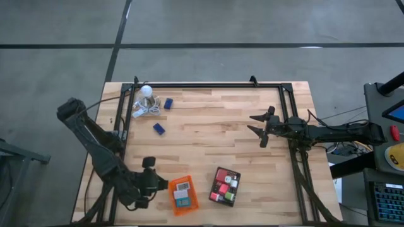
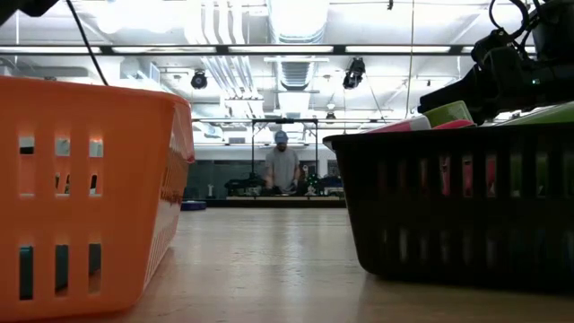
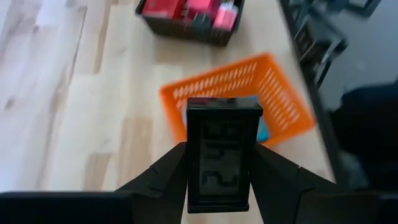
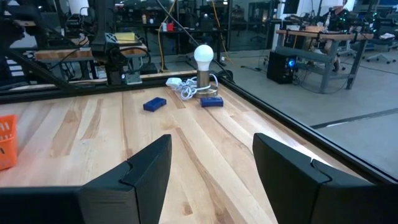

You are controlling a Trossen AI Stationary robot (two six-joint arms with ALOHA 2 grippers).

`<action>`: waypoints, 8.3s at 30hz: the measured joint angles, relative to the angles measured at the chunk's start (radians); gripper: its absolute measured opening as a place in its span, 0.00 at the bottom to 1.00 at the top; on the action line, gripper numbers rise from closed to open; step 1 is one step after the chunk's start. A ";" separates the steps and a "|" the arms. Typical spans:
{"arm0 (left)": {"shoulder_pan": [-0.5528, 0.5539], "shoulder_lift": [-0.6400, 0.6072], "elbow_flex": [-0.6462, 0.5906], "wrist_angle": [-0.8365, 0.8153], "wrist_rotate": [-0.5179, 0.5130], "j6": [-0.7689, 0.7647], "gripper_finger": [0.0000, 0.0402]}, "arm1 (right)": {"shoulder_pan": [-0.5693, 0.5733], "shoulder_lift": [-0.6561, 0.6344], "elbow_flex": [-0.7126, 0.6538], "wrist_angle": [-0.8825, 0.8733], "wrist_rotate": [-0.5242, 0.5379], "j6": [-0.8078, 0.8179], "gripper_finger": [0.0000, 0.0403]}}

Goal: Pick & Place Office items
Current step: Put the black timer into the orange bin, then put the bottom dark blue timer into the orange bin

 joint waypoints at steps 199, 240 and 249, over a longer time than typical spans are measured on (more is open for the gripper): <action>0.934 -0.107 -0.485 0.231 0.004 -1.332 0.59 | 0.000 0.000 0.000 -0.020 0.000 -0.001 0.54; 1.052 0.116 -0.283 -0.134 0.237 -1.499 0.59 | 0.000 0.000 0.000 -0.020 0.000 0.000 0.54; 1.089 0.169 -0.282 -0.108 0.179 -1.417 0.59 | 0.000 0.000 0.000 -0.020 0.000 0.000 0.54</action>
